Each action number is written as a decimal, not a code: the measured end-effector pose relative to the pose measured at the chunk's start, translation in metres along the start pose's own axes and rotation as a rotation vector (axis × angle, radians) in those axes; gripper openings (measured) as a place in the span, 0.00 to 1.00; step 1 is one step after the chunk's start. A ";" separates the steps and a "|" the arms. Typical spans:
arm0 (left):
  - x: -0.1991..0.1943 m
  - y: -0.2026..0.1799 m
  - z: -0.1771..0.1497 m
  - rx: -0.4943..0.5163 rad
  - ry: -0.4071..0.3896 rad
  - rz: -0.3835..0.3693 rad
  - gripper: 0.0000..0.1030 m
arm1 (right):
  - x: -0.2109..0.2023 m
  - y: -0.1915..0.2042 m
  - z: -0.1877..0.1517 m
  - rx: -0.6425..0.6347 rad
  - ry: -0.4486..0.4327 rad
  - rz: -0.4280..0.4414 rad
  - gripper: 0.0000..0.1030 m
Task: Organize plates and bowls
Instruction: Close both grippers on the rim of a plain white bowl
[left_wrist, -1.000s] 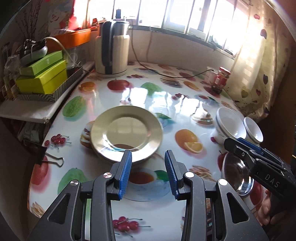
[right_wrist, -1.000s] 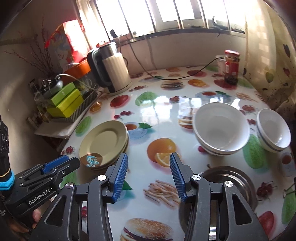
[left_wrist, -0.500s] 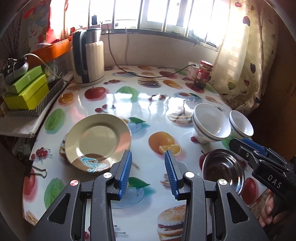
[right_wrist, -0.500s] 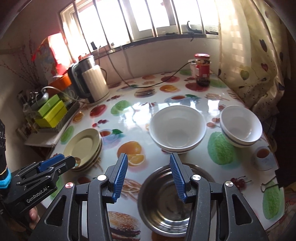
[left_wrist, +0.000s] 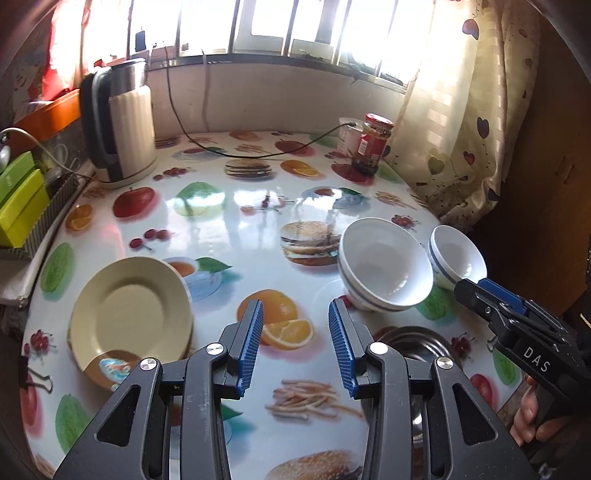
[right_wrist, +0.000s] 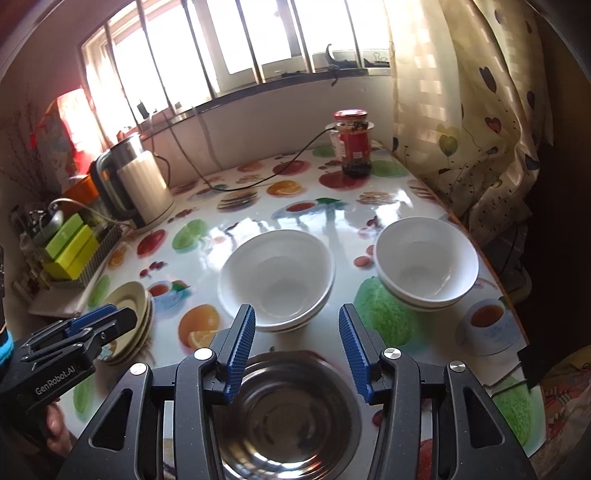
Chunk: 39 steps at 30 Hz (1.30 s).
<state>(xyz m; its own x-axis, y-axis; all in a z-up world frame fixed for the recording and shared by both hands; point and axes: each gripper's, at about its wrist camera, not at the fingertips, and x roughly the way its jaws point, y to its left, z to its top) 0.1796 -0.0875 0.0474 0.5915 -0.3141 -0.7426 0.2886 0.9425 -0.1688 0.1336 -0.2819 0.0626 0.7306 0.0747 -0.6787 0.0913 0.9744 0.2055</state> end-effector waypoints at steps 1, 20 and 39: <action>0.005 -0.002 0.003 -0.002 0.006 -0.012 0.37 | 0.002 -0.004 0.002 0.003 -0.001 -0.007 0.46; 0.071 -0.024 0.032 0.018 0.074 -0.086 0.37 | 0.051 -0.024 0.019 -0.036 0.057 -0.015 0.37; 0.089 -0.030 0.034 0.032 0.107 -0.087 0.19 | 0.075 -0.024 0.023 -0.051 0.100 0.024 0.18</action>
<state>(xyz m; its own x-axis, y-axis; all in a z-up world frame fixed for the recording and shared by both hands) 0.2487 -0.1476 0.0084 0.4805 -0.3785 -0.7911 0.3599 0.9077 -0.2157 0.2018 -0.3047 0.0225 0.6610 0.1159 -0.7414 0.0383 0.9815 0.1876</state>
